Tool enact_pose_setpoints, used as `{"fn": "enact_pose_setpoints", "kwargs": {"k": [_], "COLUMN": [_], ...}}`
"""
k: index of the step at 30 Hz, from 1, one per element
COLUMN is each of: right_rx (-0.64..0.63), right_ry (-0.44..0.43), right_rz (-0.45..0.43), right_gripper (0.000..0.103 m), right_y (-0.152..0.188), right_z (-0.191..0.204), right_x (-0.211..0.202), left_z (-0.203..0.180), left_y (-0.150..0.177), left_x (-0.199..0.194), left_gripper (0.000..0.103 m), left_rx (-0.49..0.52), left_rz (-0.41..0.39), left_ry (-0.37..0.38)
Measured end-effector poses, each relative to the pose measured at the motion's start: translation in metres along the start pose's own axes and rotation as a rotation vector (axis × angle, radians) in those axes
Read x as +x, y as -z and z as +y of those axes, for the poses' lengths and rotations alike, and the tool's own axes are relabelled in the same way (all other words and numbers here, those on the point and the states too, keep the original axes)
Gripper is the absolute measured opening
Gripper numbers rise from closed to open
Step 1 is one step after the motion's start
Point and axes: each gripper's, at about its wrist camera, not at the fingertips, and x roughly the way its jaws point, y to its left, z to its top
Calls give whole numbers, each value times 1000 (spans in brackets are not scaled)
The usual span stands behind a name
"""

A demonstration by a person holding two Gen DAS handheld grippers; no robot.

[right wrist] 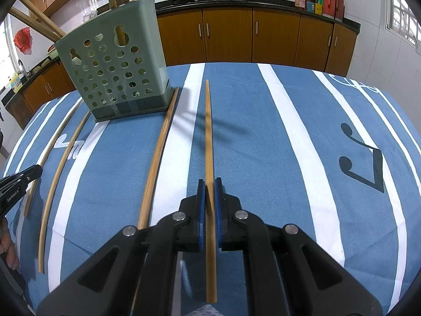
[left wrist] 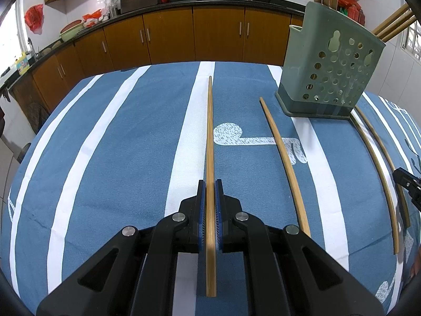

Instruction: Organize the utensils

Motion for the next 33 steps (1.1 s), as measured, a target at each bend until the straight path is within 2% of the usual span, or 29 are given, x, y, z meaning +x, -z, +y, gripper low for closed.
{"fn": "enact_pose_setpoints", "kwargs": {"k": [15, 24, 33], "right_rx": [-7, 2, 13], "right_ry": [4, -6, -10], "right_rz": [2, 1, -74], "right_gripper": [8, 8, 8], "right_y": [9, 9, 2], "right_z": [-2, -3, -7], "right_x": [-8, -11, -42], "left_z": [3, 2, 6], "left_y": [9, 10, 5], "left_x": [-8, -10, -36], "left_gripper": [8, 7, 7], "left_rx": [-3, 20, 25], "left_rz": [0, 14, -42], "left_ry": [29, 11, -5]}}
